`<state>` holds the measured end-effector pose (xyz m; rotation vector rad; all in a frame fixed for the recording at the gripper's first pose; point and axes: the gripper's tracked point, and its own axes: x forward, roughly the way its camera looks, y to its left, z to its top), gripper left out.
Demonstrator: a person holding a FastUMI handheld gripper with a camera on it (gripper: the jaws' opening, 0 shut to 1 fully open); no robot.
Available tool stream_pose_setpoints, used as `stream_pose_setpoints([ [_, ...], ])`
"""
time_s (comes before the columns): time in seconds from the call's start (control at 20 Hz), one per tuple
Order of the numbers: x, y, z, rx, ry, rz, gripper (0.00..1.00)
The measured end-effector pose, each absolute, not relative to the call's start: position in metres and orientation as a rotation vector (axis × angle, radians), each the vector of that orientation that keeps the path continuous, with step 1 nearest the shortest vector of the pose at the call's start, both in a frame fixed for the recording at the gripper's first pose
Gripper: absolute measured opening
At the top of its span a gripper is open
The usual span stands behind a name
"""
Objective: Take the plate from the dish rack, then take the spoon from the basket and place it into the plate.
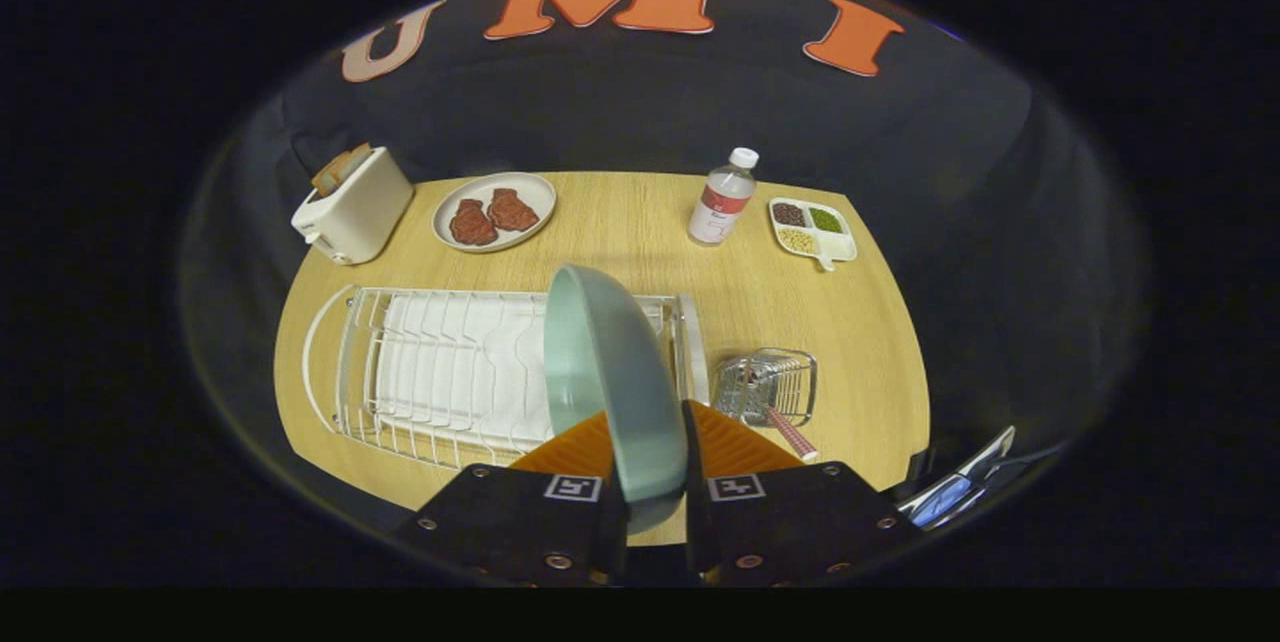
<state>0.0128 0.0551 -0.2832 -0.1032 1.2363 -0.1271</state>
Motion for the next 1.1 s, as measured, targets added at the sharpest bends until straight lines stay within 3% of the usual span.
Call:
stream_pose_setpoints([
  [0.6,-0.117,0.008,-0.309,0.219,1.278,-0.063,0.24],
  [1.1,-0.185,0.030,-0.345,0.440,1.334,0.086,0.24],
])
